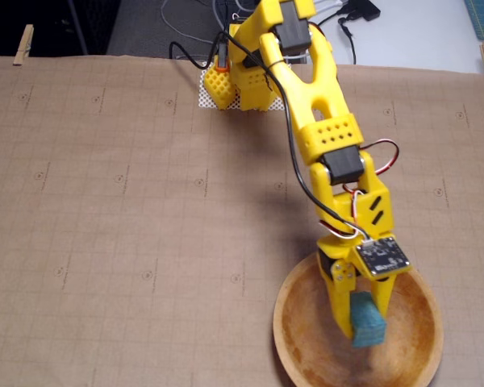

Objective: Grasp a blue block and put it in the bowl.

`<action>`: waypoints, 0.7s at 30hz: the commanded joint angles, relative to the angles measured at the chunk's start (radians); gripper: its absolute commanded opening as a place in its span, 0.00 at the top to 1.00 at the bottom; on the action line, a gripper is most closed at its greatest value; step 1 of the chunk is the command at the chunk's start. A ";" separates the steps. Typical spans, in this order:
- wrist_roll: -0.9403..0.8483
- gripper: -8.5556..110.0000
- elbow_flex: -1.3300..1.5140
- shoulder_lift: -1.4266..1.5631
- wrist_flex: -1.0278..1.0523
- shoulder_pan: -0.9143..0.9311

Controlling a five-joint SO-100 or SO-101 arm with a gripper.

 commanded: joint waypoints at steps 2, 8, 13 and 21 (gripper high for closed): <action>-0.008 0.94 -0.092 0.023 -0.014 -0.003; -0.006 0.88 -0.098 0.012 -0.014 -0.003; -0.008 0.78 -0.100 0.012 -0.014 -0.003; -0.008 0.68 -0.100 0.014 -0.014 -0.003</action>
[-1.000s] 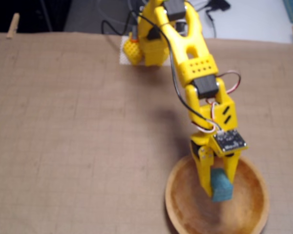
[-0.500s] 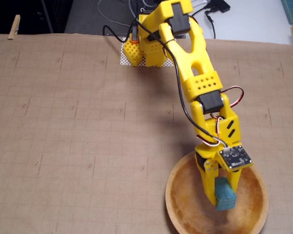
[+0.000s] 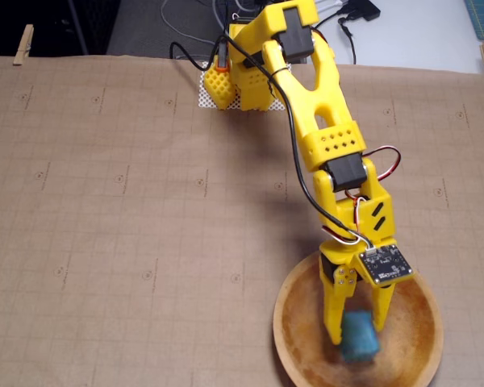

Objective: Grasp a blue block and put it in the bowl.

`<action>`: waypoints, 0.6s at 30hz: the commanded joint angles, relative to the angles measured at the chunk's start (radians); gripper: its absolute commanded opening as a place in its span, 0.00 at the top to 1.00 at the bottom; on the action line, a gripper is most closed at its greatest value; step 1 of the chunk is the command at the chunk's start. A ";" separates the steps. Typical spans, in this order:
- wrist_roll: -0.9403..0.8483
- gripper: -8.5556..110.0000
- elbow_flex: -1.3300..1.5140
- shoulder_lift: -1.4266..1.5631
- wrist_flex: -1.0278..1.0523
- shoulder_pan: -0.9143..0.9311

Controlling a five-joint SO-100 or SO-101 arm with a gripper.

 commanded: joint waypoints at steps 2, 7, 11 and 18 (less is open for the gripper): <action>-0.008 0.66 -0.086 0.044 -0.014 -0.006; -0.008 0.64 -0.081 0.058 -0.014 -0.005; -0.008 0.64 -0.064 0.110 -0.011 -0.005; -0.009 0.63 0.077 0.318 -0.011 -0.002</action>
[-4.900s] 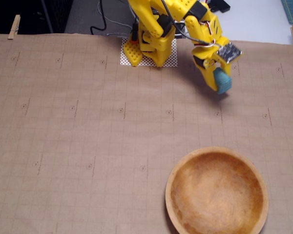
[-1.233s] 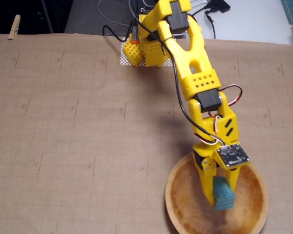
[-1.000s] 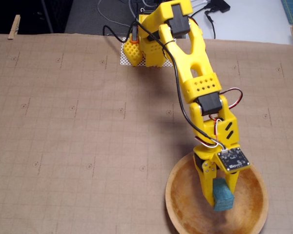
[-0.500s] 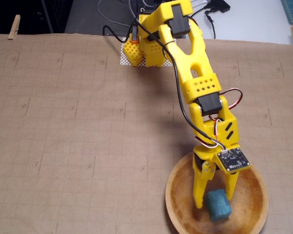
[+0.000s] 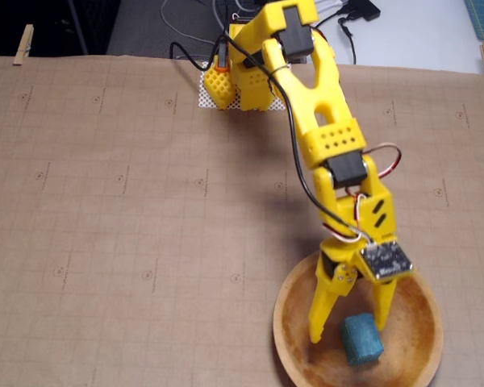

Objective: Grasp a blue block and put it in the bowl.

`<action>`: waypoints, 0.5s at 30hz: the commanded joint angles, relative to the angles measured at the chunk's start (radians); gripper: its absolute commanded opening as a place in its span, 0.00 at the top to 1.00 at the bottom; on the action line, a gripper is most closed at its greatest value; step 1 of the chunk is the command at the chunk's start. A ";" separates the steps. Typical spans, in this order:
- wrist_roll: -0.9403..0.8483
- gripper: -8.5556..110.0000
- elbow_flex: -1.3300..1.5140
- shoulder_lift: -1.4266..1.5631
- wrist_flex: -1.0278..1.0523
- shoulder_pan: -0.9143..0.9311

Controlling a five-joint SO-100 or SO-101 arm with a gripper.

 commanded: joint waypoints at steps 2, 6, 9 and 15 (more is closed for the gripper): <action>-0.009 0.63 0.064 0.285 -0.011 -0.002; -0.009 0.64 0.160 0.426 -0.011 0.000; -0.009 0.64 0.224 0.522 -0.011 0.000; -0.011 0.64 0.341 0.706 -0.011 0.005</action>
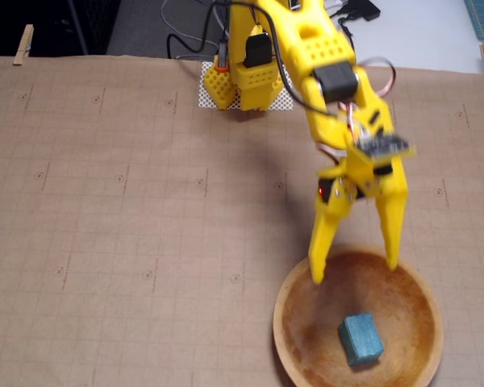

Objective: Grasp a blue block and put it in the bowl.

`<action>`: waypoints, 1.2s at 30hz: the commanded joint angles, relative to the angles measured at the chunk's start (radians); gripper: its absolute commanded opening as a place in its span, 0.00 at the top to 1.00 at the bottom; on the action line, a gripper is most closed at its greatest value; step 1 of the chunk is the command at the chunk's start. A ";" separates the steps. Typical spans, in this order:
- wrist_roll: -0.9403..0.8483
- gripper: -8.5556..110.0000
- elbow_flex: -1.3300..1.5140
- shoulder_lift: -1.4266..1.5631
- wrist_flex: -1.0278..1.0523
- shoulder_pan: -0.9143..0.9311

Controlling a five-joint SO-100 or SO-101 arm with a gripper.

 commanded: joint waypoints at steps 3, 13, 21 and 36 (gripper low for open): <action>-0.011 0.64 0.057 0.242 -0.009 0.008; -0.011 0.69 0.121 0.459 0.202 0.094; -0.011 0.78 0.133 0.600 0.394 0.170; -0.009 0.89 0.135 0.779 0.629 0.262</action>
